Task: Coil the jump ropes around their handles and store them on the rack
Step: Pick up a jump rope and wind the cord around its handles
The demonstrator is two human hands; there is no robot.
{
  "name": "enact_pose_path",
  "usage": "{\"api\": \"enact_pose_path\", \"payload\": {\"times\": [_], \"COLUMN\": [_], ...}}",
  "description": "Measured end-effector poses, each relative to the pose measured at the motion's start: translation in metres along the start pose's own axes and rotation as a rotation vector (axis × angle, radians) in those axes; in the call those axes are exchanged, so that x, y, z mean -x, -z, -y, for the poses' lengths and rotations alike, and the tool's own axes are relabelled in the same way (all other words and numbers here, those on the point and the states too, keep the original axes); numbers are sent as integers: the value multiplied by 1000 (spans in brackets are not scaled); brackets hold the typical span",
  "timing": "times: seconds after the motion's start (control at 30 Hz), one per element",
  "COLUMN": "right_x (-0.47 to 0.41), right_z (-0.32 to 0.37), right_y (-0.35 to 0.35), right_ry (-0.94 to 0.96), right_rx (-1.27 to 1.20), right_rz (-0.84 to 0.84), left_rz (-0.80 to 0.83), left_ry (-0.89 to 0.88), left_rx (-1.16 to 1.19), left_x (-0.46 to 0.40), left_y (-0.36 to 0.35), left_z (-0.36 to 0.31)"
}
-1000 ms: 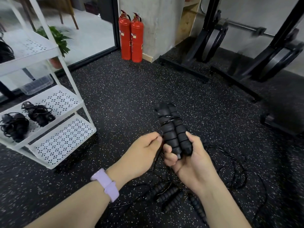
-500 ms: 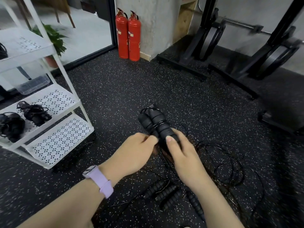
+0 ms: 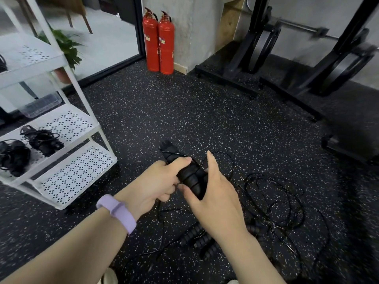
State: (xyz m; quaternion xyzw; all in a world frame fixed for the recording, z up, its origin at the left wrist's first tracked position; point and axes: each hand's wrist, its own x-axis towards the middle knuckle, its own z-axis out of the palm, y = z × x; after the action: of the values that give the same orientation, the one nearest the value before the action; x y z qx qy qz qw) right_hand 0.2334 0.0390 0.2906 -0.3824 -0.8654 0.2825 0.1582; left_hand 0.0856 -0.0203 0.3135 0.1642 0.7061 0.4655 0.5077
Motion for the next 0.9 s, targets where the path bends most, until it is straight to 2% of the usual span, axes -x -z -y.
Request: {"api": "enact_pose_path", "payload": {"times": [0.07, 0.13, 0.2, 0.27, 0.33, 0.43, 0.53, 0.67, 0.77, 0.9], "right_x": [-3, -9, -12, -12, -11, -11, -13, -13, -10, -7], "right_z": [-1, -4, -5, -5, -8, -11, -15, -16, -14, -11], "right_y": [6, 13, 23, 34, 39, 40, 37, 38, 38, 30], "right_ry": [-127, -278, -436, -529, -536, -514, -469, -372, -301, -138], "right_rx": [-198, -561, -1020, -1337, -1536, -1696, -1596, -1230, -855, -360], "right_rz": [73, 163, 360, 633, 846, 905, 748, 445, 305, 163], "left_rz": [24, 92, 156, 198, 249, 304, 283, 146, 144, 221], "left_ry": [-56, -115, -169, -219, -270, -311, -299, -278, -184, -33], "left_rx": [-13, 5, 37, 62, 47, 15, -99, -337, -283, -149], "left_x": [1, 4, 7, 8, 10, 11, 10, 5, 3, 3], "left_y": [2, 4, 6, 8, 10, 10, 12, 12, 13, 14], "left_z": [0, -1, -3, -5, -5, -7, -8, -3, -2, -6]}}
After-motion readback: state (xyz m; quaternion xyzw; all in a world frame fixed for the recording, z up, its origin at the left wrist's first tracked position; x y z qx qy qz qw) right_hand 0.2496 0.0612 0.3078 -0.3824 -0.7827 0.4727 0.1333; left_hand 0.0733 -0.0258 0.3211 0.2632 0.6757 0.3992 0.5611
